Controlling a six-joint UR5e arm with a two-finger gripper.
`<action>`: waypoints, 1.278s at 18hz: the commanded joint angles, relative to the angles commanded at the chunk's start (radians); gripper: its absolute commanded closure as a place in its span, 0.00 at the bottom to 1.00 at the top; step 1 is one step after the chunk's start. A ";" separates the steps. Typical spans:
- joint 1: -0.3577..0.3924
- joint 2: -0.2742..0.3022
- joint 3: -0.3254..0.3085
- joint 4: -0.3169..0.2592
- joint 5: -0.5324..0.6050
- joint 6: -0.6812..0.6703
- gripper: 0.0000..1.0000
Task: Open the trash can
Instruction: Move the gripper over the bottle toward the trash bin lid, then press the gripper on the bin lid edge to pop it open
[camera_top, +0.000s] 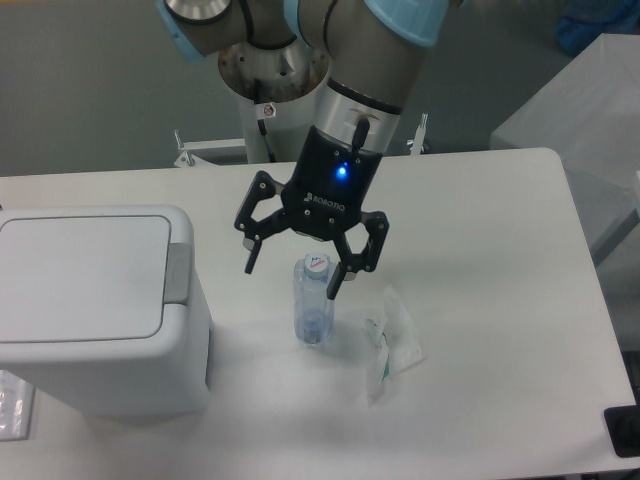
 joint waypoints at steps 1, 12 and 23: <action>-0.012 0.000 -0.002 0.000 0.003 -0.011 0.00; -0.075 0.005 -0.078 0.026 0.011 -0.029 0.00; -0.077 0.000 -0.094 0.037 0.011 -0.028 0.00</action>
